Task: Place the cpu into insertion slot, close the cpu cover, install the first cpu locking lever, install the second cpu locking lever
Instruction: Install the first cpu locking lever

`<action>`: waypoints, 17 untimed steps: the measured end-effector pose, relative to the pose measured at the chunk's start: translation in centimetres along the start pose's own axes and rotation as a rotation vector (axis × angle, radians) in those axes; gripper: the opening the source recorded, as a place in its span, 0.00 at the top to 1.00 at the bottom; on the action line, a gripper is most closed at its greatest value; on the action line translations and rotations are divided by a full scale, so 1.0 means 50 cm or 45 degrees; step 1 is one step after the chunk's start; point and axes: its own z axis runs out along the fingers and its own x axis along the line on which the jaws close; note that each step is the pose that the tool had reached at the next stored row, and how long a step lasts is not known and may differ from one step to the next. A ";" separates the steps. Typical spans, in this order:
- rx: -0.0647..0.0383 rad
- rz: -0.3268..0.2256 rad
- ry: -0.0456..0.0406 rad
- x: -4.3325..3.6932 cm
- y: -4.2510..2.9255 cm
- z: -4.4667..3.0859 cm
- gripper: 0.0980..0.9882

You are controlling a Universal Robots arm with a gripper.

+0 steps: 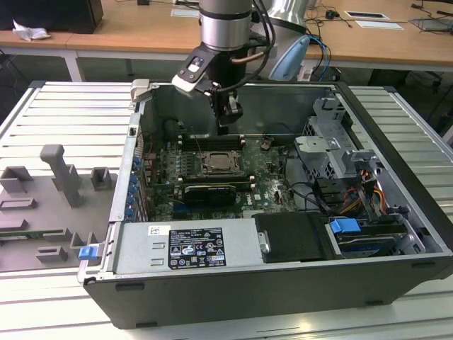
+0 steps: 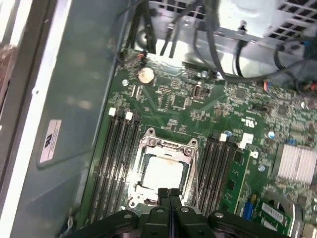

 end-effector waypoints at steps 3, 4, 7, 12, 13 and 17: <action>0.004 -0.039 -0.003 0.000 0.000 0.009 0.99; 0.005 -0.069 -0.003 0.000 0.000 0.013 0.99; 0.005 -0.126 -0.005 0.000 0.000 0.017 0.99; 0.003 -0.296 -0.002 0.000 -0.001 0.025 0.99; 0.003 -0.318 -0.002 0.000 -0.001 0.026 0.99; 0.001 -0.435 0.001 0.000 -0.001 0.028 0.99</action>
